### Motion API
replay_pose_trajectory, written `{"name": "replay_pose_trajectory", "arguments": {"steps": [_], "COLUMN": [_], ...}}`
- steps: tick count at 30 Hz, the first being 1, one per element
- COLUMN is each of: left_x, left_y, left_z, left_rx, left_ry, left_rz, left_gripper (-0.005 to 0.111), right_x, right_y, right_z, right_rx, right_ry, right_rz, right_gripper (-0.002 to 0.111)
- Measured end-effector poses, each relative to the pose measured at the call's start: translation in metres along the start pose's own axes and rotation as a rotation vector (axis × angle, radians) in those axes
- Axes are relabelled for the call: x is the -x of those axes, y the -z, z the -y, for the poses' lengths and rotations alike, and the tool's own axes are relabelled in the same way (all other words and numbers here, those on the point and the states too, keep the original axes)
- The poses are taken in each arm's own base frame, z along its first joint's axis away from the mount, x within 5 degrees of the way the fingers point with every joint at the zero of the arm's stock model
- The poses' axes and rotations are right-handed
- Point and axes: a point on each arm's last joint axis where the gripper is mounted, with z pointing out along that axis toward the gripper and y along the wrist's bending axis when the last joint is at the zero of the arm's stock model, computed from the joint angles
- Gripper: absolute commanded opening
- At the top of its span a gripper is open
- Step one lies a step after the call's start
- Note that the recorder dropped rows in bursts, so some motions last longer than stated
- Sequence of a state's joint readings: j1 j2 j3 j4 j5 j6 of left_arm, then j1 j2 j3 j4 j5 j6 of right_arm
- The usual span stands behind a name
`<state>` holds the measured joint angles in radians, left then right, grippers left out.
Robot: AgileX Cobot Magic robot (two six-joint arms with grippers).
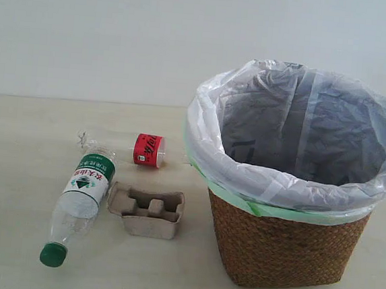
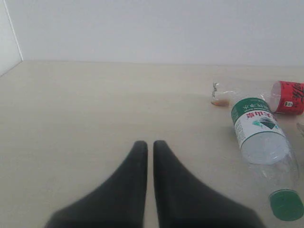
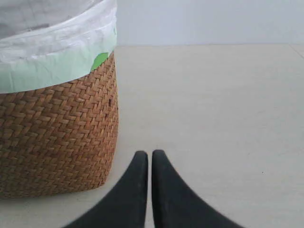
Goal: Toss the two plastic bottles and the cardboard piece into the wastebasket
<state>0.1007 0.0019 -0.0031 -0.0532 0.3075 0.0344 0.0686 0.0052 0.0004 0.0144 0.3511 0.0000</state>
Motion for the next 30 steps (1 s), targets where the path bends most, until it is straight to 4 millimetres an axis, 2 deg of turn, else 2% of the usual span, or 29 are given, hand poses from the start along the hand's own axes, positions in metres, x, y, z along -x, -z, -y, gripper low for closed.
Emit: {"name": "replay_pose_trajectory", "arguments": {"steps": [30], "left_x": [0.0], "left_y": [0.0], "left_z": [0.0], "left_rx": [0.0], "left_ry": [0.0], "left_rz": [0.0], "left_gripper": [0.004], "right_x": [0.0], "right_y": [0.0], "right_z": [-0.0017], "right_rx": [0.031], "right_ry": [0.008], "right_rz": [0.0], "right_gripper": [0.0]}}
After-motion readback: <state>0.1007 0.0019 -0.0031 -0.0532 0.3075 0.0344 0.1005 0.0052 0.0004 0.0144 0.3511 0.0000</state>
